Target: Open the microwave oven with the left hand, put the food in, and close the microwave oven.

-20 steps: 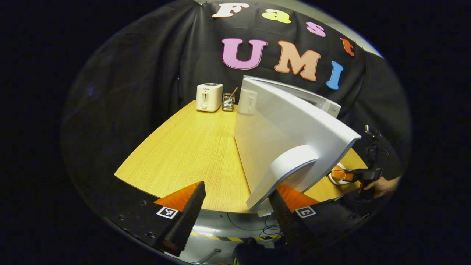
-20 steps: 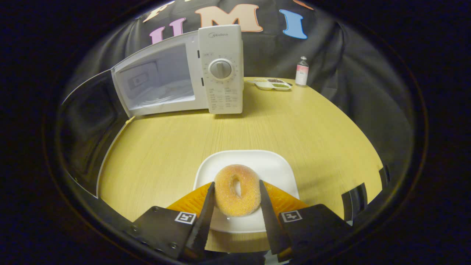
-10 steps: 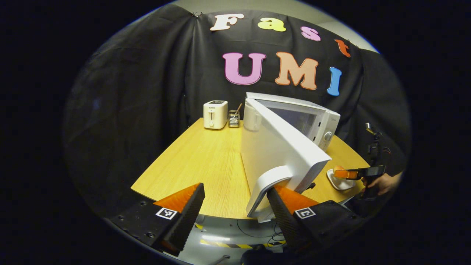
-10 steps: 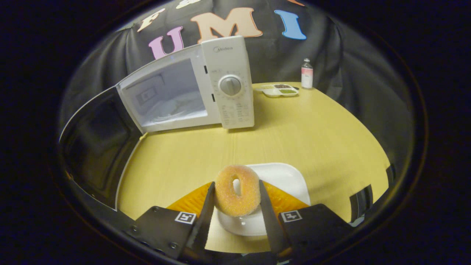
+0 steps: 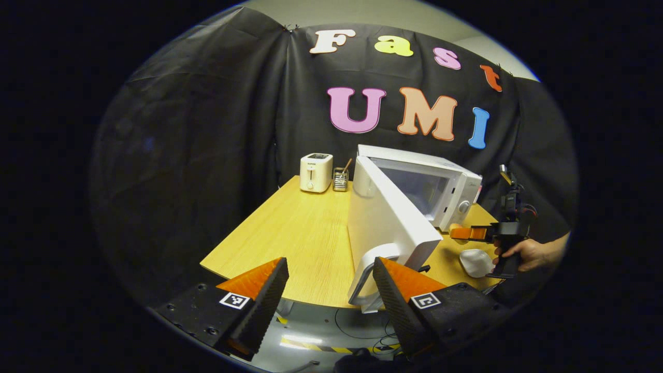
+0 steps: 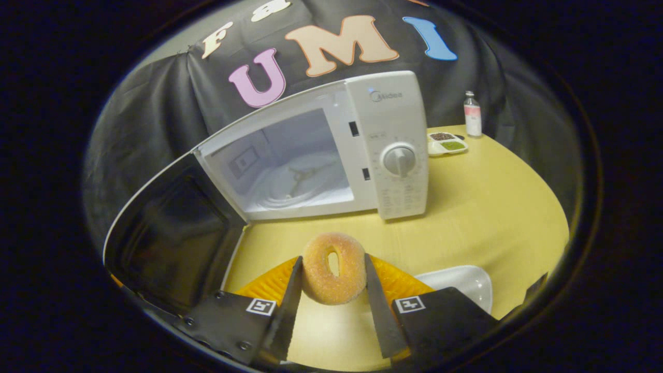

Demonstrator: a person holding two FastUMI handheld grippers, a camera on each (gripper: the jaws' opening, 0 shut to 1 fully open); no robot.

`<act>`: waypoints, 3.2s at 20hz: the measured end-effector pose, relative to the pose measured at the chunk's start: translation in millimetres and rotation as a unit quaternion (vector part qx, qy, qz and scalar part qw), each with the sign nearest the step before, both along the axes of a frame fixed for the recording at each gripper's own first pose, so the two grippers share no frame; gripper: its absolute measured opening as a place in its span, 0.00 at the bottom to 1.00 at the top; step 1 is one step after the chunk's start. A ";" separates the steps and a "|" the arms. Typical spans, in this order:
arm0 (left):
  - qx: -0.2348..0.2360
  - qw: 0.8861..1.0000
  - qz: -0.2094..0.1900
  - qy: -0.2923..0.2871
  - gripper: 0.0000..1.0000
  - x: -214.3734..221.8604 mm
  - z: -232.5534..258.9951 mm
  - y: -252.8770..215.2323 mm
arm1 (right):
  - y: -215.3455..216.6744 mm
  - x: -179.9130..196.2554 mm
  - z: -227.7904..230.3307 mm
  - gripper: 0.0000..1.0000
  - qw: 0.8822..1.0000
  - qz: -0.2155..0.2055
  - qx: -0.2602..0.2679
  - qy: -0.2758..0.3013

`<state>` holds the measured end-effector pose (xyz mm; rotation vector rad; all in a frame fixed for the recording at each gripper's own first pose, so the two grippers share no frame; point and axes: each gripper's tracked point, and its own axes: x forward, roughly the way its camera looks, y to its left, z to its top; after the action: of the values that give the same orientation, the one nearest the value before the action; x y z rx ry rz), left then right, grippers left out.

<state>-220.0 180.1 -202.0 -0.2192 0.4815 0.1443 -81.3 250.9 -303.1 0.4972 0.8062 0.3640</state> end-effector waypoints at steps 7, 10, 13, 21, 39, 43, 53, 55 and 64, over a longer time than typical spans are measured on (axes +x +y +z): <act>0.042 0.999 0.016 -0.018 0.97 -1.7 35.0 5.4 | 59.9 46.4 20.1 0.63 0.990 -0.056 0.120 0.055; 0.012 0.999 0.012 -0.040 0.96 5.2 52.8 -13.0 | 83.2 64.7 27.4 0.63 0.976 -0.096 0.177 0.080; -0.011 0.999 0.023 -0.035 0.97 4.0 52.2 -17.9 | 105.1 83.7 26.1 0.62 0.962 -0.131 0.216 0.102; 0.009 0.998 0.058 -0.004 0.96 -26.8 50.9 -3.4 | 149.7 133.1 20.2 0.68 0.926 -0.214 0.287 0.120; 0.016 0.995 0.099 0.018 0.97 -55.7 49.4 15.4 | 157.6 167.3 0.8 0.65 0.906 -0.289 0.284 0.119; 0.029 0.995 0.088 0.031 0.97 -60.7 46.0 14.8 | 150.7 174.2 8.2 0.88 0.917 -0.285 0.266 0.085; 0.017 0.995 0.090 0.030 0.97 -56.3 41.1 18.0 | 133.1 174.9 10.7 0.90 0.934 -0.264 0.232 0.060; 0.020 0.996 0.084 0.027 0.97 -49.9 41.6 16.6 | 131.7 166.1 12.8 0.90 0.943 -0.244 0.220 0.051; 0.035 0.996 0.077 0.033 0.97 -23.7 8.3 41.8 | 111.2 95.5 58.1 0.80 0.977 -0.097 0.190 -0.006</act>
<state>-243.7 221.9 -193.7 -0.1836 0.5251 0.3184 14.2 362.1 -244.9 0.9236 0.6700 0.3410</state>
